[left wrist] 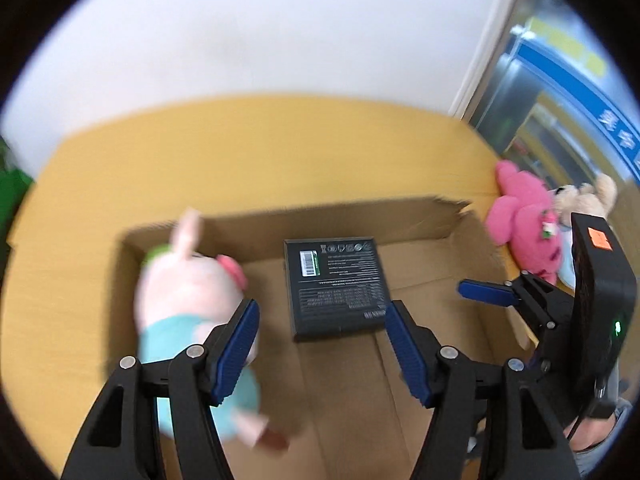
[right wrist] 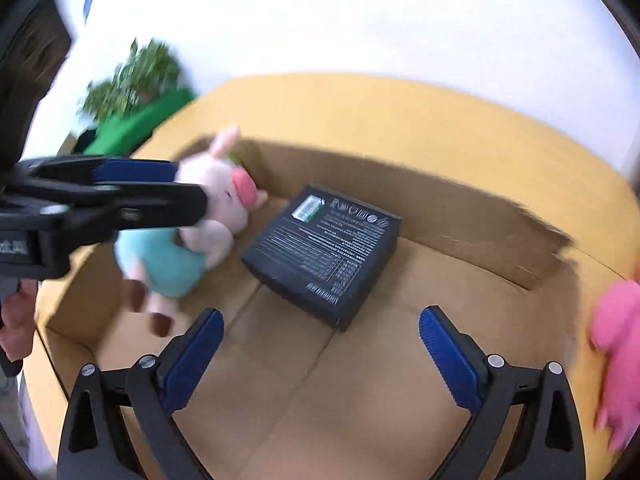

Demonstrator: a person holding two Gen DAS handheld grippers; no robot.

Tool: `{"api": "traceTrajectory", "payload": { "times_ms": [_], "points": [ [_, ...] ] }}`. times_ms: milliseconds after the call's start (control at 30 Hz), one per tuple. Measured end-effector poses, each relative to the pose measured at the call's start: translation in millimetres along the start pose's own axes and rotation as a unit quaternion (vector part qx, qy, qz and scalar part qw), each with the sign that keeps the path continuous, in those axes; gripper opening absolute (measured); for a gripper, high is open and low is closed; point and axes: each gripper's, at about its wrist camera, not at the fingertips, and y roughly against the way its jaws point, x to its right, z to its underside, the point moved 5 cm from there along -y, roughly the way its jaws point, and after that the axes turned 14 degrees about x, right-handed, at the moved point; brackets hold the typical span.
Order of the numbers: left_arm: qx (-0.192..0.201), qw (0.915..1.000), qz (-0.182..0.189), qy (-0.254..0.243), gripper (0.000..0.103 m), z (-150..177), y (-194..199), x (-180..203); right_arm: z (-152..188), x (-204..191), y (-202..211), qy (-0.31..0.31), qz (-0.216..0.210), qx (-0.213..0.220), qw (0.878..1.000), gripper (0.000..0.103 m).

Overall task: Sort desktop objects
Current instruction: 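Lower the black box into the cardboard box and open the left gripper, then withdraw the left gripper from the cardboard box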

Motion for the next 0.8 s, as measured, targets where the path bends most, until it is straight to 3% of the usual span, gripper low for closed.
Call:
{"api": "traceTrajectory", "payload": {
  "times_ms": [100,200,300,533,800],
  "points": [
    [0.063,0.9977,-0.025,-0.01,0.079,6.4,68.9,-1.2,3.3,-26.0,42.7,0.009,0.033,0.049,0.998,0.103],
    [0.126,0.9911,-0.04,-0.017,0.08,18.4,122.0,8.8,13.0,-44.0,101.8,0.007,0.055,0.094,0.994,0.103],
    [0.164,0.9848,-0.05,-0.026,0.08,36.7,153.4,21.8,21.0,-69.0,134.1,0.016,0.064,0.12,0.991,0.103],
    [0.206,0.976,-0.053,-0.044,0.08,70.4,190.9,53.1,47.0,-114.9,181.0,0.043,0.095,0.146,0.984,0.103],
    [0.201,0.9765,-0.067,-0.038,0.08,109.5,202.4,61.3,77.9,-141.4,196.5,0.052,0.11,0.149,0.981,0.103]
  ]
}}
